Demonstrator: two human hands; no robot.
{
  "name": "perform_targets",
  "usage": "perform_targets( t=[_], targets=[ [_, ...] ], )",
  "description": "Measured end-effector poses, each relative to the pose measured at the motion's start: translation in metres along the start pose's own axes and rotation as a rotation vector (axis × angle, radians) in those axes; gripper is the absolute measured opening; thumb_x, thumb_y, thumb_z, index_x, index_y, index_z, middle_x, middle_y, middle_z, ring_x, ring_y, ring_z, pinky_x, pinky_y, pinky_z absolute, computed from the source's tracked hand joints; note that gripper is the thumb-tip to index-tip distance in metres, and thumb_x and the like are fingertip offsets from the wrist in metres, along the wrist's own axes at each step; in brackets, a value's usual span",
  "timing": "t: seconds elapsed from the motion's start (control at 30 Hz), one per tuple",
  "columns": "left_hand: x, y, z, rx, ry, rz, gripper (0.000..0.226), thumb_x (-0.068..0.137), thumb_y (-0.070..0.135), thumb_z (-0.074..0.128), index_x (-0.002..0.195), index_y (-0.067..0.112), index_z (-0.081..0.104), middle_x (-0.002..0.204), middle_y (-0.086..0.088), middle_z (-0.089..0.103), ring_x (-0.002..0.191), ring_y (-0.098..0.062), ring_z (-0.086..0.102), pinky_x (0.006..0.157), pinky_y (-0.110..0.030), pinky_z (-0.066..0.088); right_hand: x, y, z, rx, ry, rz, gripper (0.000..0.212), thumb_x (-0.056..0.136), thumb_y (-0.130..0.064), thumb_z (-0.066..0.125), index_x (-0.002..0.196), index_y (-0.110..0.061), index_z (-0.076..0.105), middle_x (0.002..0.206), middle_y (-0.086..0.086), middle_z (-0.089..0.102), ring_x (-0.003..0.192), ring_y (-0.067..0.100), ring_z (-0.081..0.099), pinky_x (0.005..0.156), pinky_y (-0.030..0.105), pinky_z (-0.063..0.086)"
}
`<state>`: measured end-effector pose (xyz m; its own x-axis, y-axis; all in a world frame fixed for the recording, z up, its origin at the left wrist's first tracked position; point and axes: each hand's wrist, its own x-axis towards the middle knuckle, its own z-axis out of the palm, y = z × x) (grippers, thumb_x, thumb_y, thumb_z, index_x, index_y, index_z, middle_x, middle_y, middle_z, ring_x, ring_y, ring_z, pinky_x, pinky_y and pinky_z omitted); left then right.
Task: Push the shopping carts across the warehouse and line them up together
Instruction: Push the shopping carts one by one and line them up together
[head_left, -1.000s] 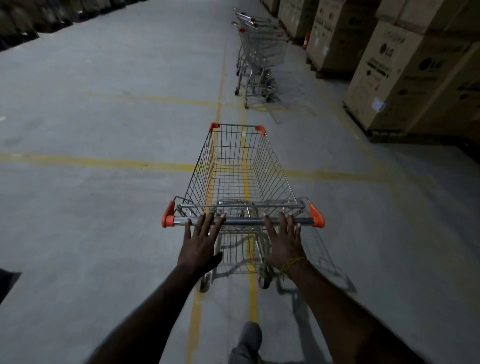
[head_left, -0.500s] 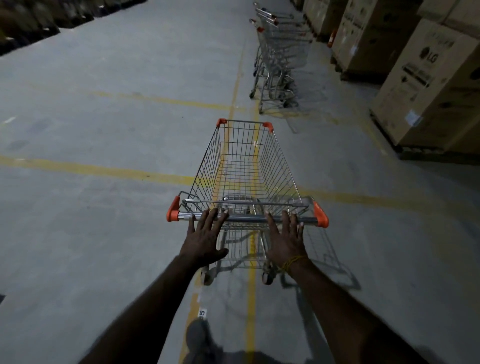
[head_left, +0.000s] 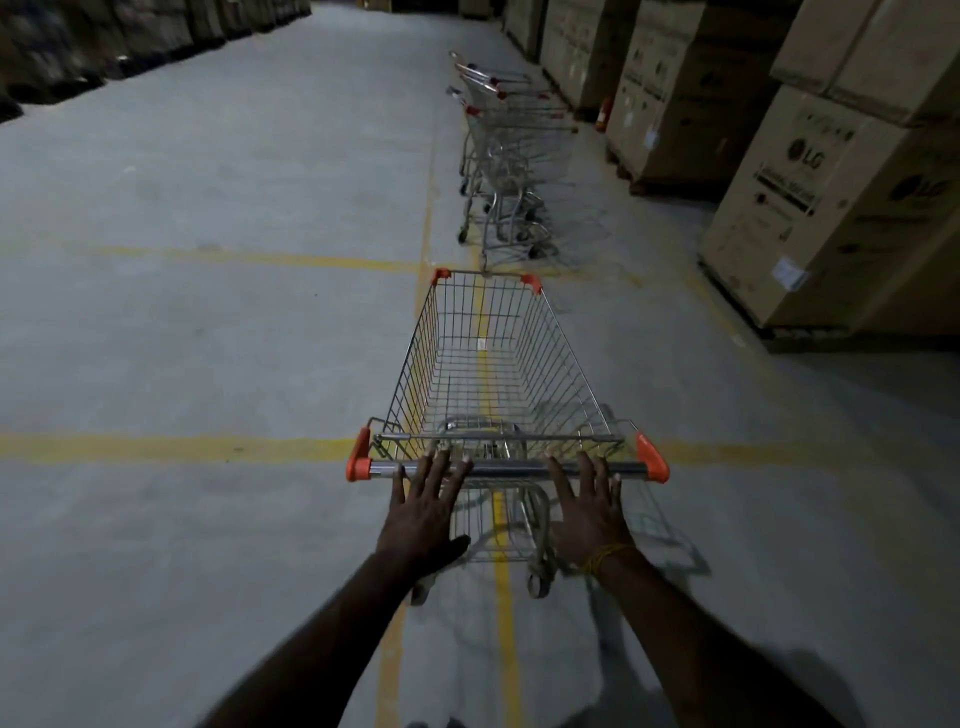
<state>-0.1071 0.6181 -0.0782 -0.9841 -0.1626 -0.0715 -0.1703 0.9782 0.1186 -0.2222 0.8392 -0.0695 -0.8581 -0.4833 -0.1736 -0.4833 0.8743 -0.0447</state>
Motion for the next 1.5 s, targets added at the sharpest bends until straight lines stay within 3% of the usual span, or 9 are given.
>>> perform_targets(
  t=[0.13,0.43,0.57,0.77,0.83,0.97,1.03,1.37,1.5],
  targets=[
    [0.069,-0.031,-0.015,-0.004,-0.042,0.036,0.109,0.081,0.064,0.059,0.152,0.03,-0.017,0.157,-0.004,-0.025,0.148,-0.028,-0.016,0.116,-0.057,-0.007,0.065,-0.006,-0.015,0.014,-0.052,0.02,0.107,0.082,-0.039,0.062,0.149,-0.036,-0.021,0.16,0.014,-0.018,0.144,0.041,-0.02,0.115,0.057,-0.008],
    [0.232,-0.085,-0.031,0.027,-0.03,0.103,0.11,0.08,0.068,0.055,0.15,0.031,-0.02,0.16,-0.007,-0.02,0.148,-0.028,-0.016,0.114,-0.054,-0.012,0.217,-0.007,-0.028,-0.002,0.031,0.102,0.11,0.076,-0.042,0.065,0.152,-0.032,-0.015,0.16,0.019,-0.007,0.145,0.046,-0.01,0.114,0.062,-0.003],
    [0.309,-0.099,-0.039,0.032,-0.014,0.123,0.109,0.082,0.065,0.056,0.149,0.032,-0.022,0.161,-0.006,-0.019,0.148,-0.027,-0.015,0.111,-0.051,-0.016,0.294,0.005,-0.027,0.013,0.091,0.142,0.116,0.06,-0.038,0.076,0.154,-0.031,0.008,0.155,0.024,0.022,0.142,0.05,0.015,0.11,0.066,0.014],
    [0.431,-0.117,-0.054,0.023,-0.043,0.153,0.107,0.082,0.063,0.058,0.149,0.033,-0.021,0.161,-0.004,-0.017,0.148,-0.026,-0.015,0.113,-0.051,-0.014,0.409,0.027,-0.043,0.035,0.126,0.146,0.105,0.06,-0.039,0.076,0.151,-0.03,0.024,0.15,0.025,0.034,0.138,0.049,0.024,0.107,0.068,0.023],
    [0.47,-0.123,-0.061,0.006,-0.06,0.159,0.105,0.083,0.062,0.057,0.15,0.033,-0.018,0.162,-0.004,-0.014,0.149,-0.026,-0.014,0.114,-0.05,-0.013,0.446,0.033,-0.051,0.042,0.094,0.162,0.106,0.062,-0.042,0.076,0.153,-0.03,0.022,0.152,0.025,0.031,0.139,0.05,0.021,0.109,0.068,0.017],
    [0.544,-0.134,-0.071,-0.025,-0.076,0.17,0.103,0.083,0.063,0.057,0.151,0.034,-0.015,0.163,-0.004,-0.01,0.149,-0.025,-0.012,0.115,-0.053,-0.009,0.508,0.045,-0.074,0.044,0.091,0.165,0.103,0.079,-0.043,0.063,0.153,-0.035,-0.009,0.161,0.02,-0.001,0.146,0.045,-0.006,0.114,0.062,-0.003],
    [0.581,-0.14,-0.073,-0.016,-0.073,0.18,0.103,0.083,0.063,0.057,0.151,0.034,-0.015,0.163,-0.003,-0.01,0.149,-0.025,-0.013,0.115,-0.052,-0.009,0.54,0.05,-0.083,0.048,0.111,0.177,0.104,0.08,-0.042,0.062,0.15,-0.036,-0.014,0.161,0.018,-0.004,0.146,0.045,-0.008,0.114,0.062,-0.003],
    [0.764,-0.179,-0.084,-0.037,-0.038,0.286,0.1,0.085,0.061,0.055,0.152,0.033,-0.014,0.163,-0.003,-0.01,0.149,-0.025,-0.013,0.116,-0.054,-0.007,0.71,0.071,-0.106,0.053,0.114,0.274,0.103,0.074,-0.042,0.064,0.154,-0.035,0.0,0.16,0.022,0.002,0.145,0.047,-0.005,0.113,0.063,-0.004],
    [0.847,-0.2,-0.094,-0.027,-0.053,0.337,0.1,0.085,0.062,0.054,0.152,0.032,-0.015,0.162,-0.004,-0.014,0.148,-0.024,-0.016,0.115,-0.053,-0.011,0.785,0.075,-0.114,0.065,0.152,0.323,0.112,0.059,-0.045,0.075,0.152,-0.035,0.014,0.156,0.023,0.022,0.142,0.047,0.01,0.111,0.066,0.011]
  ],
)
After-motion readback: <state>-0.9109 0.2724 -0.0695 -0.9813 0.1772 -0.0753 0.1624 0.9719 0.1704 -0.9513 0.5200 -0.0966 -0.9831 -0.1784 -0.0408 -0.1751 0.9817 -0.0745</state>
